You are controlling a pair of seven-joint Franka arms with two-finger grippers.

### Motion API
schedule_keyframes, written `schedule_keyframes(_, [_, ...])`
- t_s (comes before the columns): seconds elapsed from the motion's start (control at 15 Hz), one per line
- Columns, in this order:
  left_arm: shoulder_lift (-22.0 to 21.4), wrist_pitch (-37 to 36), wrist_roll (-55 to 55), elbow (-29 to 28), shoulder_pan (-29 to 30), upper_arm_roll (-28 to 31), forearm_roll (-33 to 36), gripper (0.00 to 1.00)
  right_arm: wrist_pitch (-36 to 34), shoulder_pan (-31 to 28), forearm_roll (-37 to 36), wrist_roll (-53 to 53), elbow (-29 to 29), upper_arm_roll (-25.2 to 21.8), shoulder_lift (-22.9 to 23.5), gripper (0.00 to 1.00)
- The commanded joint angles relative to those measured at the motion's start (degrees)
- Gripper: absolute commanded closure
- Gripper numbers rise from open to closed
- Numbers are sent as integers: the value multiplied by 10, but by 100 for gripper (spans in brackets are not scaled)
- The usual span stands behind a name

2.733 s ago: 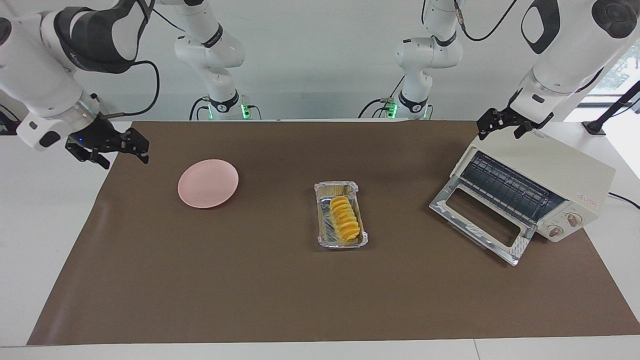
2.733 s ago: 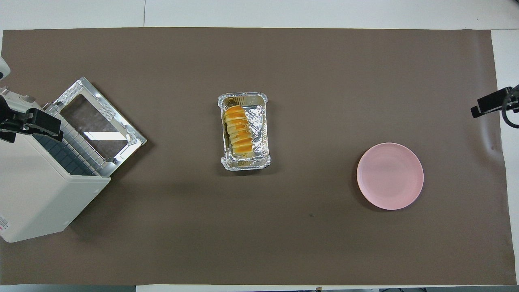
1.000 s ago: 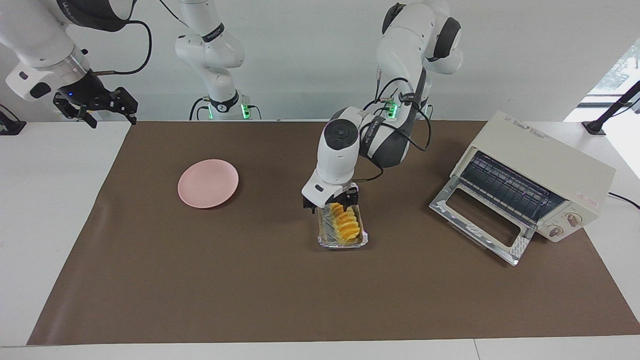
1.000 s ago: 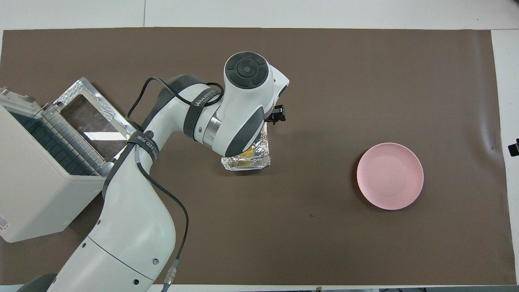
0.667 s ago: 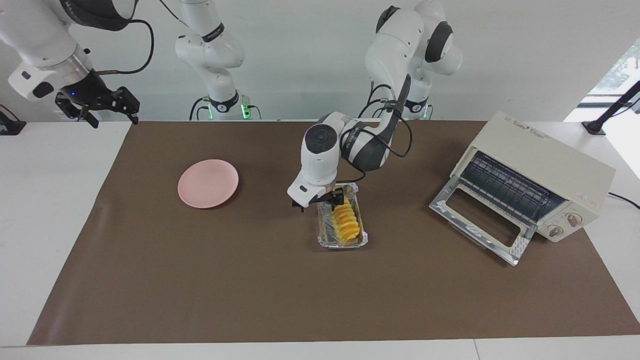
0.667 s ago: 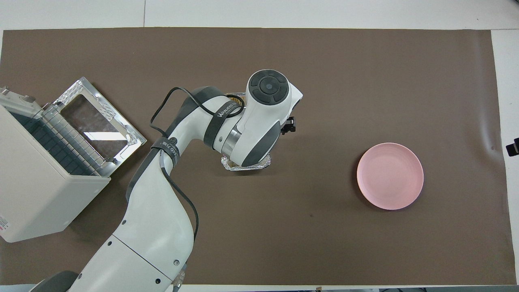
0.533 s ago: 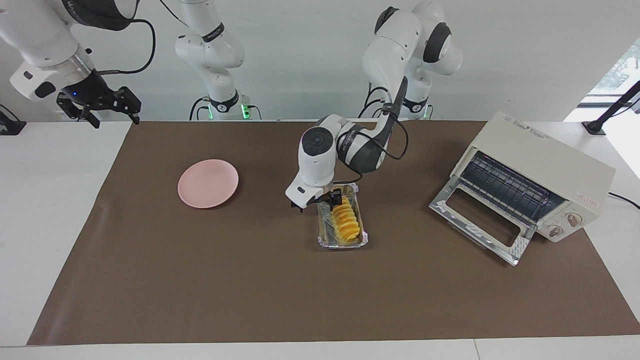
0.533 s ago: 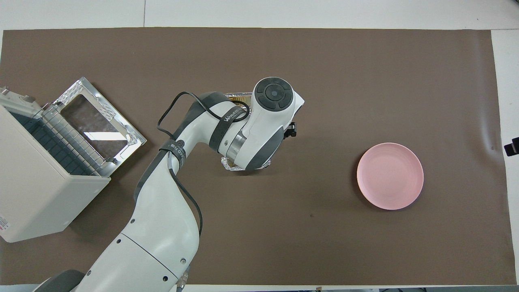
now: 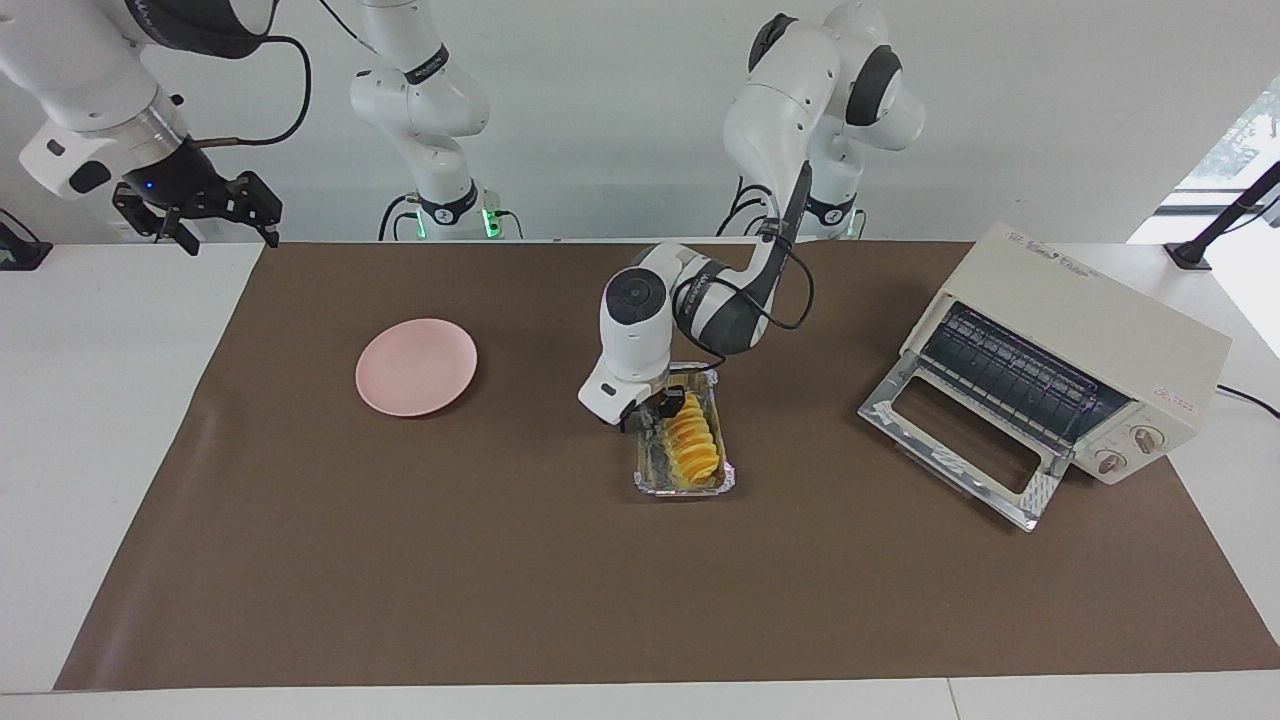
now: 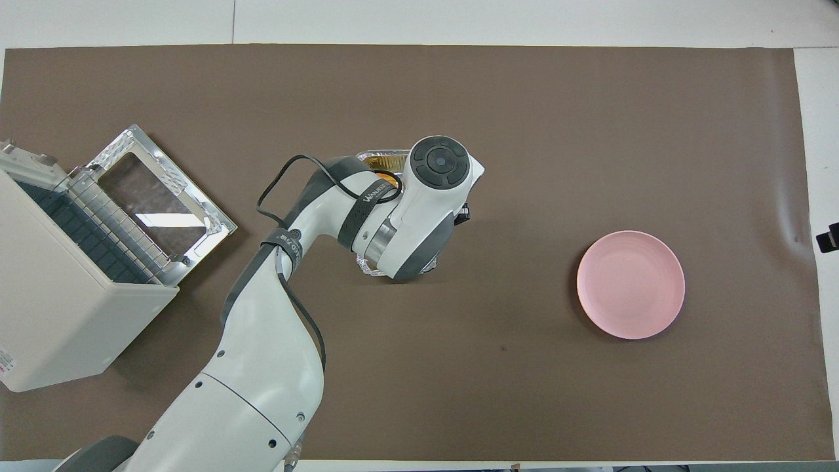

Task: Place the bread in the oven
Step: 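Lift the foil tray with the left gripper and carry it to the oven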

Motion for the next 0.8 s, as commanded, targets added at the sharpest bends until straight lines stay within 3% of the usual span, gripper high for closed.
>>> schedule_keyframes(0.0, [-9, 6, -14, -12, -8, 9, 16, 100, 1, -3, 6, -5, -13, 2, -13, 0])
schedule_keyframes(0.27, [-24, -40, -16, -3, -8, 36, 27, 100, 1, -3, 6, -5, -14, 2, -13, 0])
schedule_keyframes(0.73, [-49, -133, -15, 55, 20, 141, 19, 100, 1, -3, 6, -5, -13, 2, -13, 0])
